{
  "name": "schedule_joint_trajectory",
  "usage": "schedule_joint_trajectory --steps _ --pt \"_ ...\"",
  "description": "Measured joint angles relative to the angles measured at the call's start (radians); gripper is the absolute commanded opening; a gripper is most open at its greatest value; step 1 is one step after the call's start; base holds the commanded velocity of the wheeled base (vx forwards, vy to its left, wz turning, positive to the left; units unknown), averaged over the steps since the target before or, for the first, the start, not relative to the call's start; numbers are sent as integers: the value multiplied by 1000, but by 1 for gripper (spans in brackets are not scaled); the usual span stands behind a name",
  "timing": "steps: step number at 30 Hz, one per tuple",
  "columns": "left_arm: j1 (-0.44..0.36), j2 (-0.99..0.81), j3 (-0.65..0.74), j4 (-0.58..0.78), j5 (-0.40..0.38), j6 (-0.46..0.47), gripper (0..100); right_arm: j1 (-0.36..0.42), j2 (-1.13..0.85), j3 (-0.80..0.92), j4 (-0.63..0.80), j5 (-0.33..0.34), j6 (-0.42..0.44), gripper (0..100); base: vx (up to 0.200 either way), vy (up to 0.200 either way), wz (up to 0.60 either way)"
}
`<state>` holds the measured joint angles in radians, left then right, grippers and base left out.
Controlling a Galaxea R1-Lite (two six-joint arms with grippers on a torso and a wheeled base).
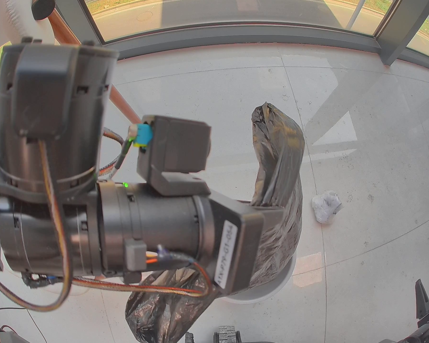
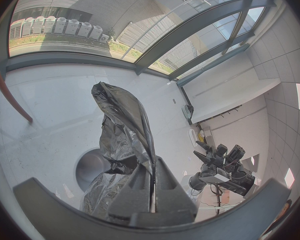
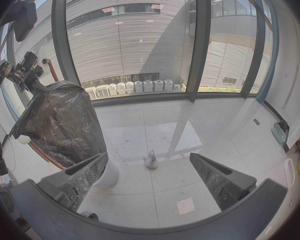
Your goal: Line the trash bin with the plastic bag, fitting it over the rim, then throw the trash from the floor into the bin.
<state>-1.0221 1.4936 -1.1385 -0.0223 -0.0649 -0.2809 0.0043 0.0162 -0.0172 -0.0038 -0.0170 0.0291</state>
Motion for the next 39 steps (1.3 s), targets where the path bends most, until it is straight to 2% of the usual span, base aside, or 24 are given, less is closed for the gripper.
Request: schedule_joint_trajectory --steps 5,14,19,24,29,39 --pt "37 1 36 1 -22 25 0 0 0 0 0 0 0 100 0 0 0" --pt "47 -11 121 -1 -22 212 0 0 0 0 0 0 0 100 0 0 0" --pt "44 -18 184 -1 -15 236 0 0 0 0 0 0 0 100 0 0 0" --pt "44 -19 269 -7 24 325 0 0 0 0 0 0 0 100 0 0 0" --pt "44 -3 350 -76 54 401 0 0 0 0 0 0 0 100 0 0 0" --pt "31 106 332 -105 154 487 0 0 0 0 1 0 0 100 0 0 0"
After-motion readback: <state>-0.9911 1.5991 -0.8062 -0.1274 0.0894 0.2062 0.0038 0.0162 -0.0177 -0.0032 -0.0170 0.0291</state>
